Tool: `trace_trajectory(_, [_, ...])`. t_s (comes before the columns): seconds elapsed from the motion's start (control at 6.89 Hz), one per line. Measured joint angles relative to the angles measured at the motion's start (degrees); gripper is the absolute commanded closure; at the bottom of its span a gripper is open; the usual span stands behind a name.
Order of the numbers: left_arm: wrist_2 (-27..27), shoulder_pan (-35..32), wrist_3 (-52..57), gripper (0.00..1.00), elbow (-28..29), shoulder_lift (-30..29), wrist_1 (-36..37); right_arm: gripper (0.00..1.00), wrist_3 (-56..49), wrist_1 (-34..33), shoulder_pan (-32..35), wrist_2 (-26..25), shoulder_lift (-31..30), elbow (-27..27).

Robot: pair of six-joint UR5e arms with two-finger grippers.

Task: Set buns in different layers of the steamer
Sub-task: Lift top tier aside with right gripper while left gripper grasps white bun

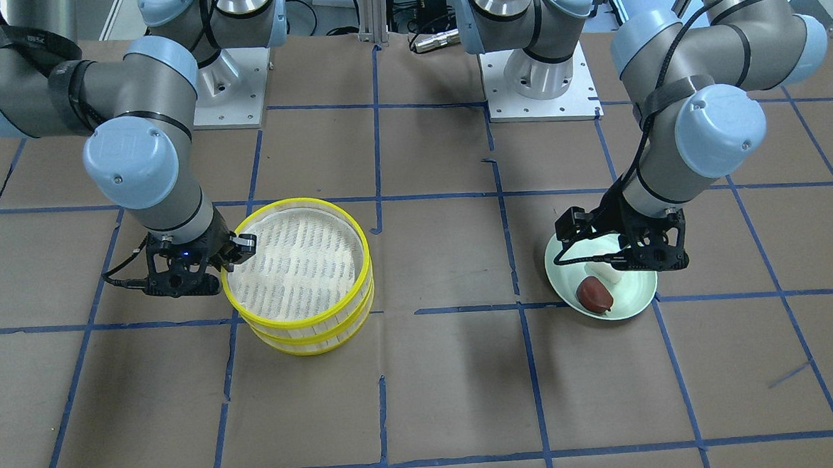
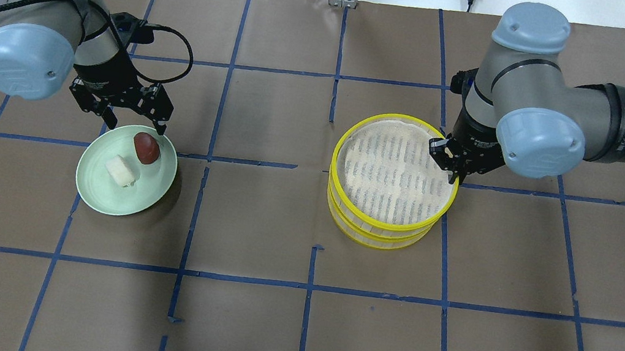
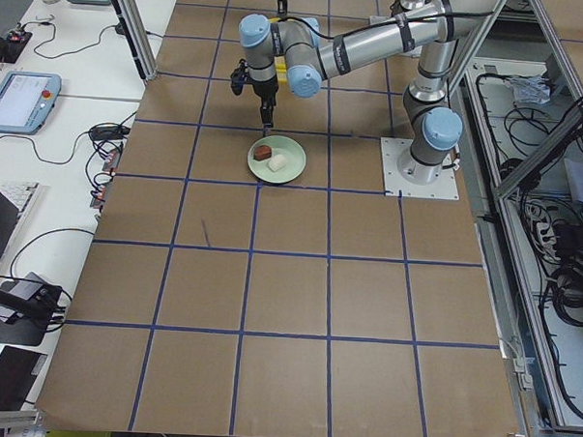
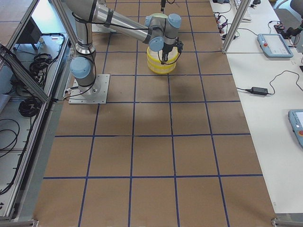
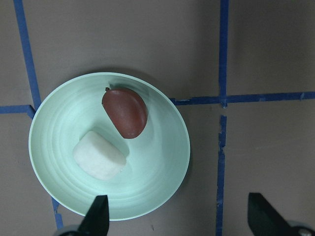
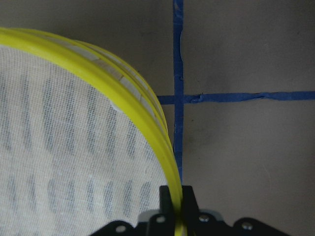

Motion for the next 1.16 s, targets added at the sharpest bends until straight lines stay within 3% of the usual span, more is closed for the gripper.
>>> trace_trajectory(0.44, [3.19,2.98,-1.0,0.09,-2.46,-3.97,6.46,0.87,-2.79,5.94,-2.47,0.02,-1.83,-6.54])
trace_trajectory(0.87, [0.03,7.83,-4.53,0.11,-5.81,-7.48,10.91,0.86,-10.41,13.18,-10.84,-0.15,-4.07,-10.71])
trace_trajectory(1.02, [-0.03,8.85,-4.86,0.15,-6.25,-8.09,11.07,0.86,-12.9,14.02,-12.93,-0.47,-5.07,-10.82])
trace_trajectory(1.16, [0.01,9.65,-4.95,0.25,-6.47,-8.29,10.61,0.86,-13.98,14.33,-13.98,-0.69,-5.53,-10.77])
